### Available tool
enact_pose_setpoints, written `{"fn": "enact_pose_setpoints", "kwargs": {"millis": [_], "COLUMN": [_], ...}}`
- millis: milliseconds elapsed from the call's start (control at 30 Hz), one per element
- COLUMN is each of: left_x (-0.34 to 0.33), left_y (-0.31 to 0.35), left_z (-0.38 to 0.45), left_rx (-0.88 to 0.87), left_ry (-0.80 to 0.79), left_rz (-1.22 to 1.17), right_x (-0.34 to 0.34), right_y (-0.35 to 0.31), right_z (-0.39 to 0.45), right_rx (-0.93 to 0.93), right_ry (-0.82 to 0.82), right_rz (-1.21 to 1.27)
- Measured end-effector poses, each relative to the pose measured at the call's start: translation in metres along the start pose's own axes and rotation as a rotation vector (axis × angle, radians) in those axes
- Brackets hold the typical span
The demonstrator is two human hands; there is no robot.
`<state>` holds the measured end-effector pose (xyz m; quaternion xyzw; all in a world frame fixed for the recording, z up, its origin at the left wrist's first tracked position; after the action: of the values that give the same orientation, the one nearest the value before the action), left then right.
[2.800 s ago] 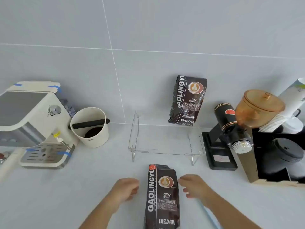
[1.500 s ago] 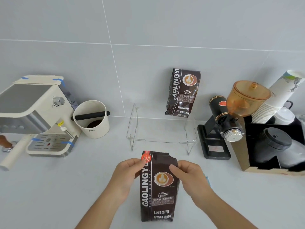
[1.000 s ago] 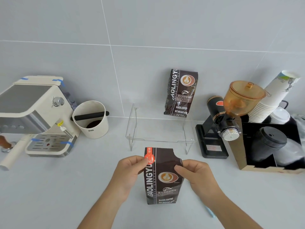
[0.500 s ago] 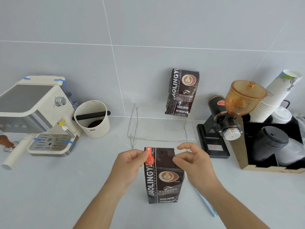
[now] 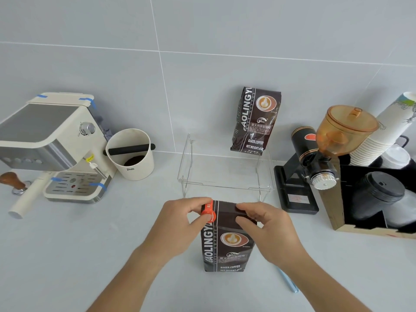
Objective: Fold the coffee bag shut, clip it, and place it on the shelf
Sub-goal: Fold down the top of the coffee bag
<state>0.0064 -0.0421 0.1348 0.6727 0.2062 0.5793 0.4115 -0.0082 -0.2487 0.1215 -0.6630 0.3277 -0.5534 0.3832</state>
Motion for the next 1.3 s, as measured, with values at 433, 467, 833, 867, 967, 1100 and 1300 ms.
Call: {"fn": "enact_pose_setpoints", "kwargs": {"millis": [433,467,833,867,967,1100,1300], "left_x": [-0.004,-0.005,-0.025,-0.026,-0.029,-0.029,-0.03], "left_y": [-0.003,-0.005,-0.021,-0.022,-0.025,-0.024,-0.024], "left_z": [0.007,0.008,0.009,0.008,0.007,0.006,0.005], "left_rx": [-0.064,-0.036,0.068,0.068,0.068,0.032,-0.018], "left_ry": [-0.163,-0.172,-0.219,-0.241,-0.256,-0.267,-0.287], "left_rz": [-0.014,-0.078,-0.401,-0.366,-0.25,-0.133,0.005], "right_x": [0.002,0.001,-0.007,-0.008,-0.011,-0.013,-0.011], "right_y": [-0.013,-0.01,0.009,0.01,0.013,0.015,0.005], "right_z": [0.004,0.005,0.017,0.018,0.019,0.022,0.016], "right_rx": [0.028,-0.015,-0.286,-0.309,-0.375,-0.416,-0.259], "right_ry": [-0.085,-0.102,-0.178,-0.184,-0.207,-0.294,-0.502], "right_rz": [-0.043,0.002,0.45,0.448,0.438,0.372,0.011]}}
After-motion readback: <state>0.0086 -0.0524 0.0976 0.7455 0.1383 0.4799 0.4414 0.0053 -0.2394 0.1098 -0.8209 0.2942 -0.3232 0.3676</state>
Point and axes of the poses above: each hand's wrist, its own z-axis towards the middle knuckle, its own x-axis out of the back of the hand, y = z × x, the point moved 6 cm from there along z, towards the middle knuckle, and after that the axes turned 12 degrees about -y, right-handed, at the moved point
